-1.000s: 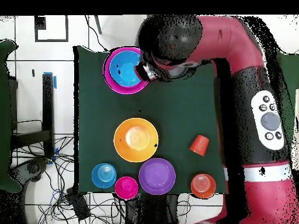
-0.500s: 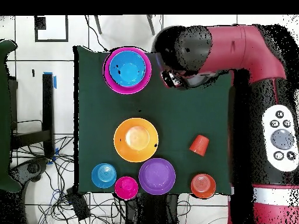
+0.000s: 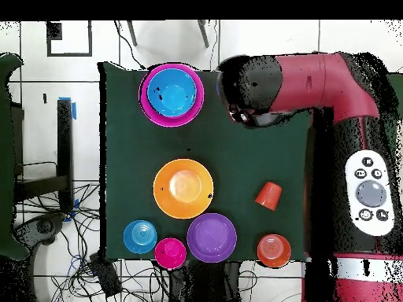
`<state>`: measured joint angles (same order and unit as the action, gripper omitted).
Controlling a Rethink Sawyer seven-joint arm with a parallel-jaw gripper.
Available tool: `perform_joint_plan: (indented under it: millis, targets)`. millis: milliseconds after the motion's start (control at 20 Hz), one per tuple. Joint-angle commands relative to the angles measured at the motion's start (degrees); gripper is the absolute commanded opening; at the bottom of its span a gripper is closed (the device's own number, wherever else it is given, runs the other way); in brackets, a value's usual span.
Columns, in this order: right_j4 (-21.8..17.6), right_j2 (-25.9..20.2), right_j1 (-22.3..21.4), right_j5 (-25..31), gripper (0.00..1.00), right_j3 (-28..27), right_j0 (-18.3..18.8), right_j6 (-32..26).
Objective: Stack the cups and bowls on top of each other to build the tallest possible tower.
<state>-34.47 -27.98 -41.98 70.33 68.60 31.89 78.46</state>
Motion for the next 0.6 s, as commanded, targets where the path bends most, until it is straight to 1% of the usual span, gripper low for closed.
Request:
perform_joint_plan:
  millis: [50, 350, 550, 600]
  targets:
    - [-3.37, 6.33, 4.74, -5.08, 1.00, 7.01, -3.71, 13.10]
    - [-3.13, 8.65, 6.41, -7.39, 1.00, 5.77, -5.20, 14.34]
    - [-2.70, 9.55, 8.79, -7.30, 1.00, 3.71, -6.04, 14.15]
    - [-2.50, 9.72, 9.16, -7.88, 1.00, 3.93, -6.01, 14.06]
